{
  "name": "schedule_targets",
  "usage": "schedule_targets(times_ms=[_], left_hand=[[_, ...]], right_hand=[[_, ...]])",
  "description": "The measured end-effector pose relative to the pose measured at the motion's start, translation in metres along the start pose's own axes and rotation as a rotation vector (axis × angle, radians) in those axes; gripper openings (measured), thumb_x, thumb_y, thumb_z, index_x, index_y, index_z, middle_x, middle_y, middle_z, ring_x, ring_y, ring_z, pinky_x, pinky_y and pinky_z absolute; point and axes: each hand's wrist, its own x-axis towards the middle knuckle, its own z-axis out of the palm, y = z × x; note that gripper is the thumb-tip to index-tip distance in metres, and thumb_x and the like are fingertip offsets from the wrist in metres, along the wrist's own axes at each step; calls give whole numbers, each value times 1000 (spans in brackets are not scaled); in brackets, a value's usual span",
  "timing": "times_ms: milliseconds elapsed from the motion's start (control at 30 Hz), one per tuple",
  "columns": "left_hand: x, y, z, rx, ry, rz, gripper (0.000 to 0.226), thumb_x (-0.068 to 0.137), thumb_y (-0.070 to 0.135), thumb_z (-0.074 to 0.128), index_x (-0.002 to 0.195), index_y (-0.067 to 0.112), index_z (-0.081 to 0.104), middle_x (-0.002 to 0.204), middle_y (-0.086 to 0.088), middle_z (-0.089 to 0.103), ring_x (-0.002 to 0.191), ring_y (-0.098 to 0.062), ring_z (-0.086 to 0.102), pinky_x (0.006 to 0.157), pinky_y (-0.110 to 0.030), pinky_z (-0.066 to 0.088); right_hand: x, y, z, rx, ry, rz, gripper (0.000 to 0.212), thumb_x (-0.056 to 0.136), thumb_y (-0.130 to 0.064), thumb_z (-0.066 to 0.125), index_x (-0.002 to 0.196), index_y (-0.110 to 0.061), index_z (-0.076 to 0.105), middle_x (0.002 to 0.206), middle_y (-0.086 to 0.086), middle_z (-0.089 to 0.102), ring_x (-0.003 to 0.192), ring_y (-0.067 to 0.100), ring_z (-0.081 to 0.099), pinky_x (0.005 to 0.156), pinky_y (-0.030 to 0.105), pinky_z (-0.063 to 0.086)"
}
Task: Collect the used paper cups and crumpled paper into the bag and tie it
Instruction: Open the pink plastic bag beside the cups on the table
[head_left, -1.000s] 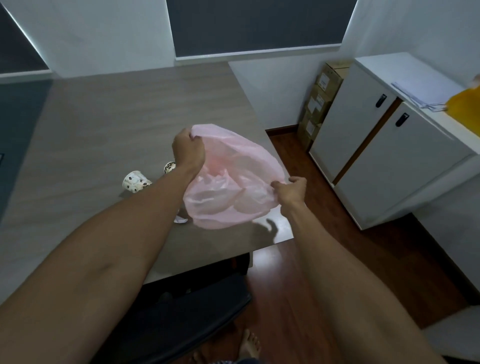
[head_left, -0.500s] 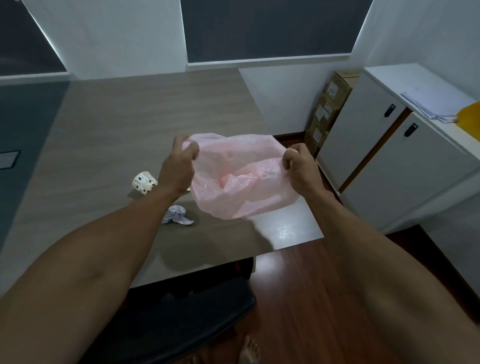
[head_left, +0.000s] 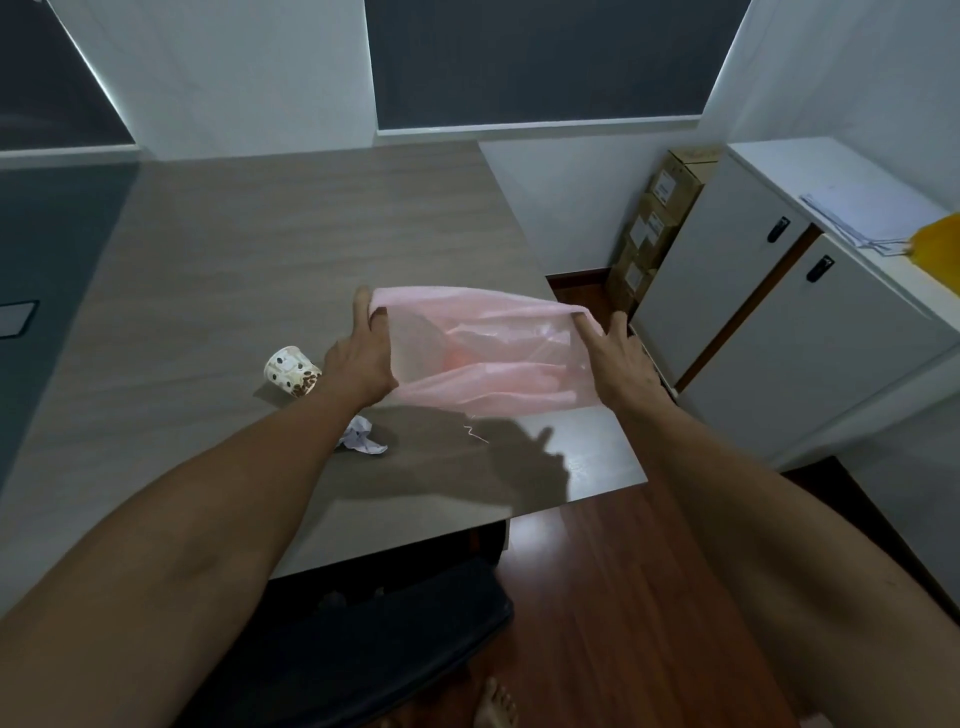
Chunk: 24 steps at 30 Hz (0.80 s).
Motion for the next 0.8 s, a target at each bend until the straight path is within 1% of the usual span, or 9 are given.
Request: schedule_targets(times_ms=[133,233,333,433,500,633,667,767,800], left_hand=[[-3,1,3,26,-67,46,117,73,11,81,158,12,1,166,-4,-19,105,-48,59,81,-43,50],[-2,5,1,30,-73,74,112,73,10,80,157,11,6,167,-2,-19,105,-46,59,77,-40,47],[0,8,-3,84,-99,112,114,74,9,79,158,11,1,164,2,-32,97,-44,60,76,-44,52],[6,10,-18,177,-87,146,113,77,5,75,159,12,-2,160,4,-41,83,-37,60,74,-45,56],[10,19,-34,155,46,176,109,75,1,76,157,13,6,161,4,-39,72,-38,60,66,-46,58],[16,44,-51,6,391,239,98,75,11,78,154,7,21,169,-12,-10,79,-48,63,60,-44,46],[18,44,-45,-30,334,245,101,74,10,78,156,6,20,169,-14,-5,84,-48,63,63,-43,48],[9,28,-2,17,-258,149,130,67,13,90,161,12,0,168,-4,-23,115,-40,62,91,-46,55],[5,22,6,41,-359,133,135,63,18,95,160,10,2,165,0,-34,125,-36,58,97,-42,51]], right_hand=[[2,6,2,102,-106,-236,63,89,-3,68,127,-41,36,129,11,38,83,35,63,67,48,64],[3,5,-3,40,-153,-184,34,100,-18,54,132,-29,49,135,10,47,97,36,63,85,51,60],[7,4,-8,87,-213,-45,66,101,-19,46,159,-25,16,154,10,39,118,39,57,98,58,51],[13,5,-24,131,-305,12,110,91,-10,62,155,-33,-26,166,13,16,118,44,56,98,57,51],[20,1,-42,186,-151,43,109,94,-5,58,151,-34,-31,169,11,6,114,48,57,95,58,53],[30,-17,-75,201,494,38,89,99,-7,54,161,-15,-9,163,23,20,91,47,64,74,59,57],[29,-18,-72,154,460,12,92,97,-7,58,161,-13,-8,162,25,21,90,46,64,72,58,58],[7,-6,-23,-97,-266,-64,105,92,-4,61,159,-17,-18,168,18,5,108,43,63,88,54,57],[6,2,-10,-136,-380,-57,106,91,-5,63,160,-17,-16,170,13,-4,113,42,62,92,52,56]])
